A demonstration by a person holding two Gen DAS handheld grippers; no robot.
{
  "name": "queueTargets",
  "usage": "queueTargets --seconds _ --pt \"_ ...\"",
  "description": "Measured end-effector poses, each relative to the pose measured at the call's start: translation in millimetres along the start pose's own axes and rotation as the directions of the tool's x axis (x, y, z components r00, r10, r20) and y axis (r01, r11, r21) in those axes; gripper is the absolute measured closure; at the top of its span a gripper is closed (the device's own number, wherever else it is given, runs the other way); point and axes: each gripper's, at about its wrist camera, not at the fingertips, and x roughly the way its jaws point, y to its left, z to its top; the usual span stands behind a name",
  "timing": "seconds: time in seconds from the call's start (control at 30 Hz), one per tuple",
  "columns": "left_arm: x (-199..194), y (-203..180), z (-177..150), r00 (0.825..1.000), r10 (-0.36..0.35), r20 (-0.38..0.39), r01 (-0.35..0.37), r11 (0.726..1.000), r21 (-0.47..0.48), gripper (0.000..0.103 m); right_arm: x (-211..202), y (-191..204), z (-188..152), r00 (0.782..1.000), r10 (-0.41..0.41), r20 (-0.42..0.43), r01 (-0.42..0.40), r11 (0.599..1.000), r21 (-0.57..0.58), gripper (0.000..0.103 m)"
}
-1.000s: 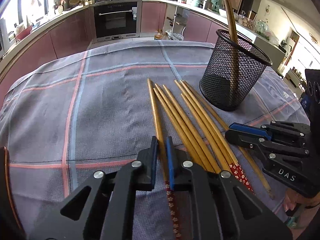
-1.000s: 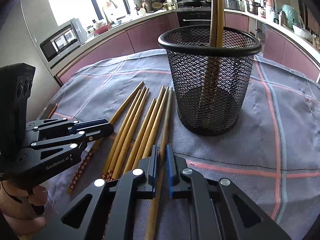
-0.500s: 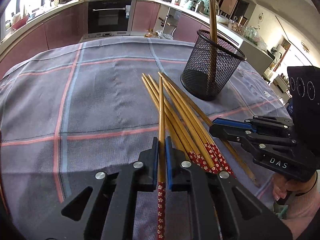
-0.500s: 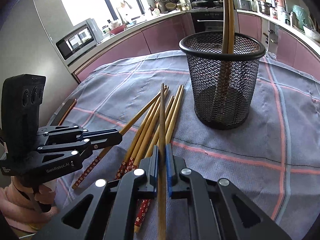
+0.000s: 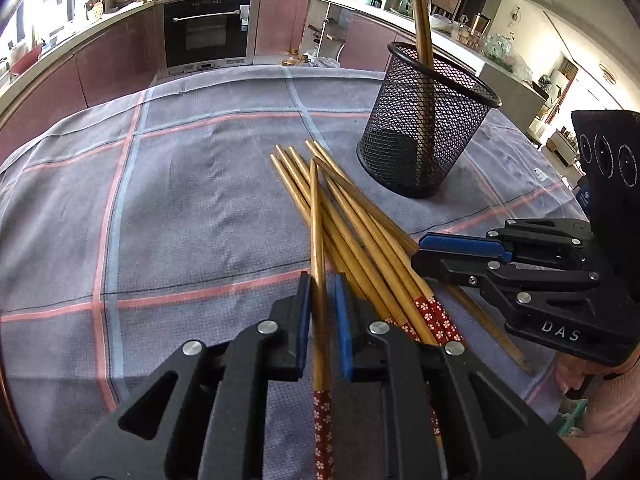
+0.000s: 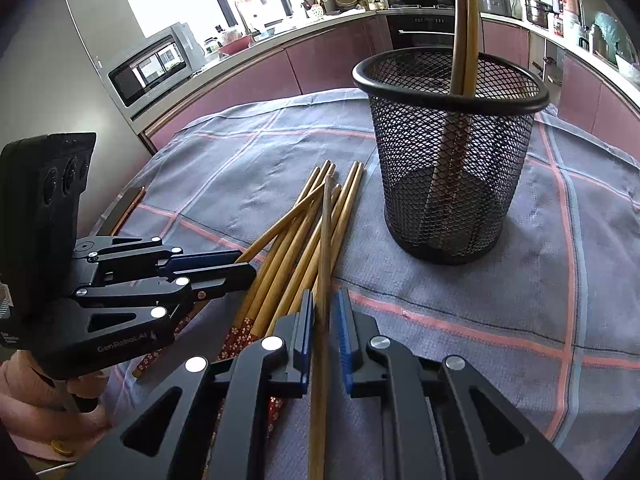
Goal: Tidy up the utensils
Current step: 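Grasp another chopstick with the right tool while the left tool grasps one too, then lift the right tool's chopstick upright toward the cup while the left tool carries its chopstick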
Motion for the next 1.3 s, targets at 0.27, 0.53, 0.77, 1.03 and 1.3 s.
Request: queueTargets --seconds 0.27,0.53,0.77,1.03,1.3 --pt "-10.5 4.3 -0.7 0.999 -0.011 0.032 0.012 0.999 -0.042 0.095 -13.6 2.6 -2.3 0.998 0.021 0.063 -0.021 1.000 -0.006 0.097" --pt "-36.7 -0.4 4.0 0.994 -0.039 0.104 0.044 0.998 -0.051 0.095 -38.1 10.4 0.1 0.989 0.040 0.143 -0.036 0.999 -0.028 0.097" --pt "-56.8 -8.5 7.9 0.985 -0.074 0.153 0.080 0.996 -0.035 0.095 -51.1 13.8 3.4 0.982 0.044 0.182 -0.038 0.999 -0.035 0.097" --pt "-78.1 -13.3 14.8 0.971 -0.122 0.207 0.130 0.991 -0.025 0.095 -70.8 10.5 7.4 0.971 0.035 0.235 -0.027 0.999 -0.040 0.097" --pt "-90.3 -16.3 19.0 0.950 -0.163 0.265 0.172 0.985 -0.011 0.095 -86.5 10.4 14.0 0.957 0.028 0.289 -0.014 0.999 -0.049 0.097"
